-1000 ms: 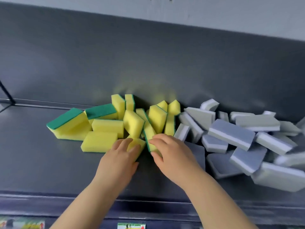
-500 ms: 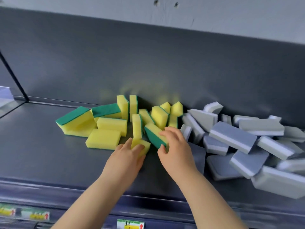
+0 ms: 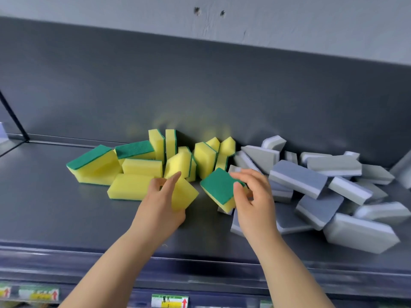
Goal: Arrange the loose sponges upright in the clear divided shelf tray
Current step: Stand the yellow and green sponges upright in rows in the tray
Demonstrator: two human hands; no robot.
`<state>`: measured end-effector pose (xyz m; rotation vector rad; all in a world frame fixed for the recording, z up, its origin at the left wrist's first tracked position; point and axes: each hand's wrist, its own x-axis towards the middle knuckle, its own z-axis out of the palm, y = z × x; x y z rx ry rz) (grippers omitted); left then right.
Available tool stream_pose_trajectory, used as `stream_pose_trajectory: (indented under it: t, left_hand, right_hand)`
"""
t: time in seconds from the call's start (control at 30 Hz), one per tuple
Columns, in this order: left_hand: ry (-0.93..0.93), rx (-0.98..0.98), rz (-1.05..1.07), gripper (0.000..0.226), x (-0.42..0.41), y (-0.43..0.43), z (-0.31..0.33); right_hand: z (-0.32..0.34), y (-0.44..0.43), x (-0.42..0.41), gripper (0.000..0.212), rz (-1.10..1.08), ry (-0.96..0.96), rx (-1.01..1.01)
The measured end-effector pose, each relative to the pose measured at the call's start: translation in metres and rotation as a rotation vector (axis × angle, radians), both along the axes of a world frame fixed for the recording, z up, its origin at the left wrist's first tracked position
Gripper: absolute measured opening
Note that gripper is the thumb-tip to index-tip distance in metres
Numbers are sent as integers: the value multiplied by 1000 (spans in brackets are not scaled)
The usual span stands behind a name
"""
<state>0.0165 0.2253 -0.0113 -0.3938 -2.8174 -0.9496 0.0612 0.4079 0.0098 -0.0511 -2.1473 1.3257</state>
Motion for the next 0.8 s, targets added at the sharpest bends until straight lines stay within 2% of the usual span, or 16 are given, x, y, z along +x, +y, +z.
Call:
stream_pose_trajectory:
  t: [0.17,0.27,0.4,0.47,0.57,0.67,0.8]
  left_hand:
    - [-38,207,21,91,1,-4,4]
    - [-8,310,77,92,-1,-5,5]
    - [27,453,100,73,0,-1,2]
    - [56,462,99,59,1,1,3]
    - [83,480,105,43,7,3,8]
    - [104,472,115,42,13,3,14]
    - [200,356,122,48,25,-2,23]
  right_hand:
    - [-1,-1,3,29,157,-108,-197]
    - [-4,-1,3,42,299,-171,-294]
    - [-11,-3,2,58,301,-152,-157]
    - [-14,-4,1,56,228,-103,-70]
    - [-16,-1,4,35,142,-43,-13]
    - [-12,0,11,28,145,-52,-88]
    - [-10,-3,16,35,163,-68,-175]
